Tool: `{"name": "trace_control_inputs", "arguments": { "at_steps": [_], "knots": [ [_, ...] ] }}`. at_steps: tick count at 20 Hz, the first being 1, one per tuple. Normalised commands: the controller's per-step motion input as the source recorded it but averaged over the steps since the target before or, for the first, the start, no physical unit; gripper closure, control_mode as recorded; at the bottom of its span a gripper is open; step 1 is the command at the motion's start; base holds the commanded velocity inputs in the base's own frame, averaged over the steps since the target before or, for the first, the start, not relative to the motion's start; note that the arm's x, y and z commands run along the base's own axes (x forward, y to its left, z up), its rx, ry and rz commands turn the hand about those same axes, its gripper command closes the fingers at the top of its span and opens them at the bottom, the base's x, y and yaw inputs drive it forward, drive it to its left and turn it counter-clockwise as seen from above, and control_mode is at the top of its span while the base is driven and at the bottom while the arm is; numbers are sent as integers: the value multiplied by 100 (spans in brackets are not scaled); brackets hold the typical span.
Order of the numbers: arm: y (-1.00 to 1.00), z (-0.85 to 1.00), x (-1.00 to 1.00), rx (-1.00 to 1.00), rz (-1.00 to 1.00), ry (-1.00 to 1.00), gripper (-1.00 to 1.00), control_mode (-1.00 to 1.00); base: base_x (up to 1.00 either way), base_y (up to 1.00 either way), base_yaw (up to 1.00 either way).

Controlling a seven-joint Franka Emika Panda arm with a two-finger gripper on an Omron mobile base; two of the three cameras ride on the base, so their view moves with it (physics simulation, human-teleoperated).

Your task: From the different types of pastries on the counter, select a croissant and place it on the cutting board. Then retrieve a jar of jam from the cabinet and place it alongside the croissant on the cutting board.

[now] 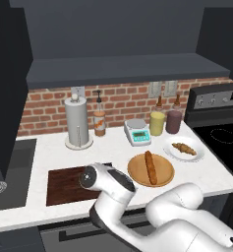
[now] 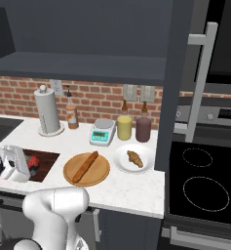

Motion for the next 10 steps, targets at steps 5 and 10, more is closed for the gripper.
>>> {"name": "trace_control_inputs", "arguments": {
  "at_steps": [5,10],
  "knots": [
    [-28,46,-55,0,1,-17,-100,-100,0,0,0],
    [-11,63,-25,-1,17,-5,-100,-100,0,0,0]
  ]
}}
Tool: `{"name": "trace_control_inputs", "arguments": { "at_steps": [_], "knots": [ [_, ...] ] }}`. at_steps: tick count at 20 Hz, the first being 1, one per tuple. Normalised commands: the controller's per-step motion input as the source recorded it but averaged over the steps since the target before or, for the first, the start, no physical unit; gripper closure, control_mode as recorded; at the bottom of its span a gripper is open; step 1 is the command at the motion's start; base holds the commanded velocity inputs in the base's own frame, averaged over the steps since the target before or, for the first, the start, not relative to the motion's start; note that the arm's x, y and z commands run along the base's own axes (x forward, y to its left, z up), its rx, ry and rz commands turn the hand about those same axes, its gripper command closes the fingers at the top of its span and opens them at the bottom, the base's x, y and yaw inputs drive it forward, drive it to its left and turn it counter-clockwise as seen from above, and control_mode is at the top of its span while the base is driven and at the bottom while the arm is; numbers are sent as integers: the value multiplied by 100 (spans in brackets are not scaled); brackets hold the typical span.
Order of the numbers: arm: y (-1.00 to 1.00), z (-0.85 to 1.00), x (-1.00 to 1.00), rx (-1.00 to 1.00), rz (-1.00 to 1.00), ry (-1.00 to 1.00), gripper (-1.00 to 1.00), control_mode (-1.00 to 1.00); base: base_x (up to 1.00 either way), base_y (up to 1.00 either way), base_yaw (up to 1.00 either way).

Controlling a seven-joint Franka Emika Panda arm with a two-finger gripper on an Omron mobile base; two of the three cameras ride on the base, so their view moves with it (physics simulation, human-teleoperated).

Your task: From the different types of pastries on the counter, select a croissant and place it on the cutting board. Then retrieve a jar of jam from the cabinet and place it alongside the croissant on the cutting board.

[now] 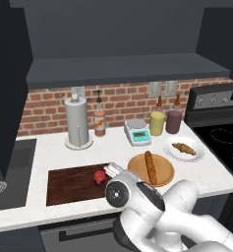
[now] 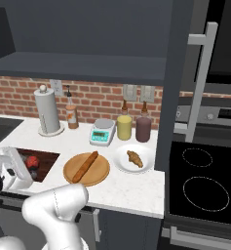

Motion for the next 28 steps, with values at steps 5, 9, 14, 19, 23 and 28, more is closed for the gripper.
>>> {"name": "trace_control_inputs", "arguments": {
  "at_steps": [5,9,14,19,23,28],
  "knots": [
    [4,53,17,0,55,9,-100,-100,0,0,0],
    [-5,73,0,0,48,18,-100,-100,0,0,0],
    [-31,53,0,0,31,21,-100,-100,0,0,0],
    [-47,-12,6,-8,3,36,-100,-100,0,0,0],
    [-34,-31,-30,-2,0,15,-100,-100,0,0,0],
    [-61,-5,-1,-6,3,41,-100,-100,0,0,0]
  ]
}}
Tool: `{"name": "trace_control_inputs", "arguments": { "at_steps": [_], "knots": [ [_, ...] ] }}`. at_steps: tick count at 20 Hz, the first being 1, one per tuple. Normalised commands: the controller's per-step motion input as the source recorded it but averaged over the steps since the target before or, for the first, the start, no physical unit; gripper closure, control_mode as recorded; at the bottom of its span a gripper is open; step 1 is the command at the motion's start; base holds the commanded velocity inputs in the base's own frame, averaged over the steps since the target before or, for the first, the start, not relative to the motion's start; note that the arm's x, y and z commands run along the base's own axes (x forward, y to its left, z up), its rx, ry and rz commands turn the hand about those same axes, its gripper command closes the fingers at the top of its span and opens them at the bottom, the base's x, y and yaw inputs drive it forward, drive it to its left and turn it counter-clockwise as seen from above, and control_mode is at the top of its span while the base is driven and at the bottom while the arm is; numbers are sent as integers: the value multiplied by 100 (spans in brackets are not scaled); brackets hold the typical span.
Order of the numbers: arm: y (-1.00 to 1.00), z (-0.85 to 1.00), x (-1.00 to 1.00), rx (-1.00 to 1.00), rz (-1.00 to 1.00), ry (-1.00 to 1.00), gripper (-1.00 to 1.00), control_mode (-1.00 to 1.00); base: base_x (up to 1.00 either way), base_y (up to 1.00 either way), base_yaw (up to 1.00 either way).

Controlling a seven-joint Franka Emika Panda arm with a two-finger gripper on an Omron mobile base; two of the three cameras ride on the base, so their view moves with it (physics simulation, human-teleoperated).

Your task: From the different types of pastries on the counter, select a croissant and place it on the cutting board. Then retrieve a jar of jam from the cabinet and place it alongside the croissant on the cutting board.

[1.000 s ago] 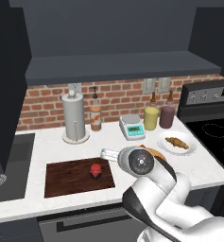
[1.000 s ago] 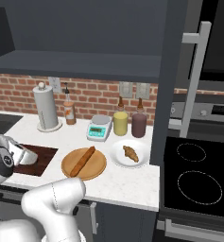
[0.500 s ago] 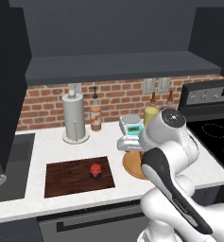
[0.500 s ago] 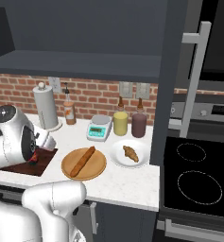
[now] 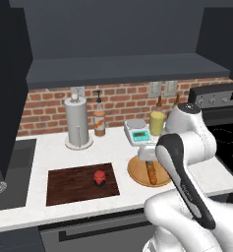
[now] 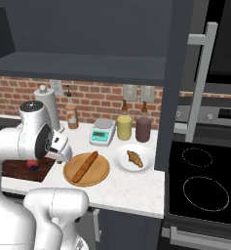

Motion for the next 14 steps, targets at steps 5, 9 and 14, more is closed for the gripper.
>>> {"name": "trace_control_inputs", "arguments": {
  "at_steps": [5,9,14],
  "knots": [
    [-75,-2,13,-22,9,40,-100,-100,0,0,0],
    [-52,-22,49,-29,31,36,-100,-100,0,0,0],
    [-44,-38,18,-25,39,22,-100,-100,0,0,0]
  ]
}}
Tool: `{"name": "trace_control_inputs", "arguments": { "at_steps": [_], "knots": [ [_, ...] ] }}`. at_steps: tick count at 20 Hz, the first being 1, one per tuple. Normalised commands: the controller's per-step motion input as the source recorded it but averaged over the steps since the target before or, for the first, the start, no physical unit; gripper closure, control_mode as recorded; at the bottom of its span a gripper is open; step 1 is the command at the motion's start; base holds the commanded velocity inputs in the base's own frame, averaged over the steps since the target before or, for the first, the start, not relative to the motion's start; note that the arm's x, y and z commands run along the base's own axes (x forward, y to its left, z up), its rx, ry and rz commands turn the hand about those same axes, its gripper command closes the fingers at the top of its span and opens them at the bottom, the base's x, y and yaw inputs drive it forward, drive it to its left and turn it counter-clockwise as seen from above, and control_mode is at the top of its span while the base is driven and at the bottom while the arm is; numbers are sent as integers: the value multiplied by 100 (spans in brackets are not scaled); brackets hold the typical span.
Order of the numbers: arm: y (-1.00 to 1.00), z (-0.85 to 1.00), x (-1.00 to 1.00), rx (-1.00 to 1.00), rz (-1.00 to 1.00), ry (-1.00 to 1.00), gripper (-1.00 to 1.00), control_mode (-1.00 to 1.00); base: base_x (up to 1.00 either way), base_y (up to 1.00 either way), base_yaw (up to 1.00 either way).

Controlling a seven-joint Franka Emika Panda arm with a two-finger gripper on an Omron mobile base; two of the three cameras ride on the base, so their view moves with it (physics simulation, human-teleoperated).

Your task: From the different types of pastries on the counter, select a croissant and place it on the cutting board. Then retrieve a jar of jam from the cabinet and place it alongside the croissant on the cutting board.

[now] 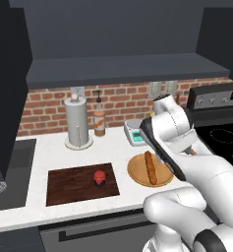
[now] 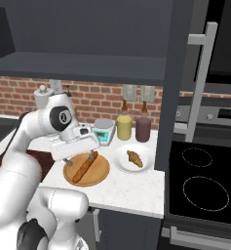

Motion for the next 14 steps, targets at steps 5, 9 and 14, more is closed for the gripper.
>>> {"name": "trace_control_inputs", "arguments": {
  "at_steps": [5,9,14],
  "knots": [
    [-16,0,-1,1,0,0,-100,-100,0,0,0],
    [-61,-4,2,4,7,2,-100,-100,0,0,0],
    [-74,-6,1,5,12,4,-100,-100,0,0,0]
  ]
}}
